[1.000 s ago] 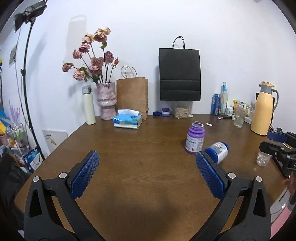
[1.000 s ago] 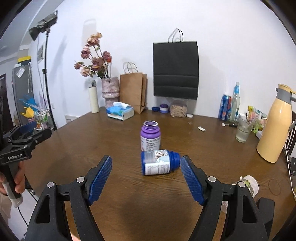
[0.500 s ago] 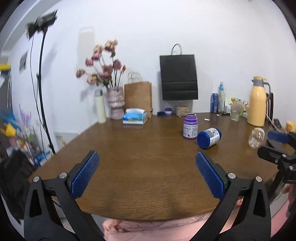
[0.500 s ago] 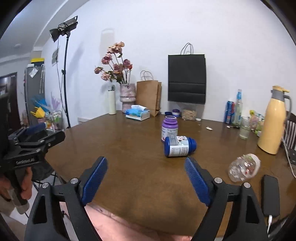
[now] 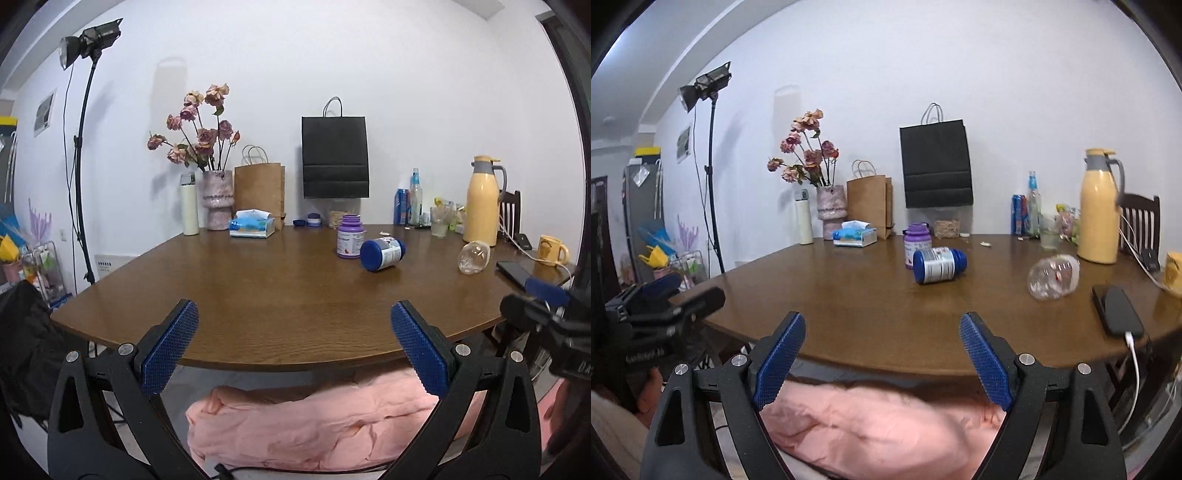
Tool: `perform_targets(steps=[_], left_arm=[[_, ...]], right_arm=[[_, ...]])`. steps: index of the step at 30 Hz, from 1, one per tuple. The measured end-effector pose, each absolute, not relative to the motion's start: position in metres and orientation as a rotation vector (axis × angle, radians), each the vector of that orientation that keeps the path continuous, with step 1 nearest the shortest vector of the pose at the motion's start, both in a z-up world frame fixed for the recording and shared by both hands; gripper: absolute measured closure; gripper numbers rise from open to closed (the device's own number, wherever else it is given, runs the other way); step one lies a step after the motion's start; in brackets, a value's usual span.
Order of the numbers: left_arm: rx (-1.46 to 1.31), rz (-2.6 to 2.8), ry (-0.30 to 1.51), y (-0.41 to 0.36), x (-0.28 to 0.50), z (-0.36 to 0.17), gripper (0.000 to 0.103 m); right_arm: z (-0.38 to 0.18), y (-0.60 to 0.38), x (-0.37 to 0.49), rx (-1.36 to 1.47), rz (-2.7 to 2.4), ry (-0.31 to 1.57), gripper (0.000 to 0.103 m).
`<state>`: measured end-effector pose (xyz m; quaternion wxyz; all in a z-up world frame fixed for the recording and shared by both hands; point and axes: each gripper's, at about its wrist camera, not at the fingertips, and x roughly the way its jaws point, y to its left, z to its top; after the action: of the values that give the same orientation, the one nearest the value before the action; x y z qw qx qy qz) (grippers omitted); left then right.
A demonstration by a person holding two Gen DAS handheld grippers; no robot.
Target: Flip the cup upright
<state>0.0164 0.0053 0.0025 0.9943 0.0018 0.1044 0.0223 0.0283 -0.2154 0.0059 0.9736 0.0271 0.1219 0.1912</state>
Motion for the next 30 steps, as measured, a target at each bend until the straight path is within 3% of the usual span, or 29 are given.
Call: perform_targets(steps=[30], left_arm=[[0.017, 0.024, 0.205, -0.005, 0.014, 0.001, 0.000]], right_arm=[[0.003, -0.223, 0.036, 0.082, 0.348, 0.295, 0.013]])
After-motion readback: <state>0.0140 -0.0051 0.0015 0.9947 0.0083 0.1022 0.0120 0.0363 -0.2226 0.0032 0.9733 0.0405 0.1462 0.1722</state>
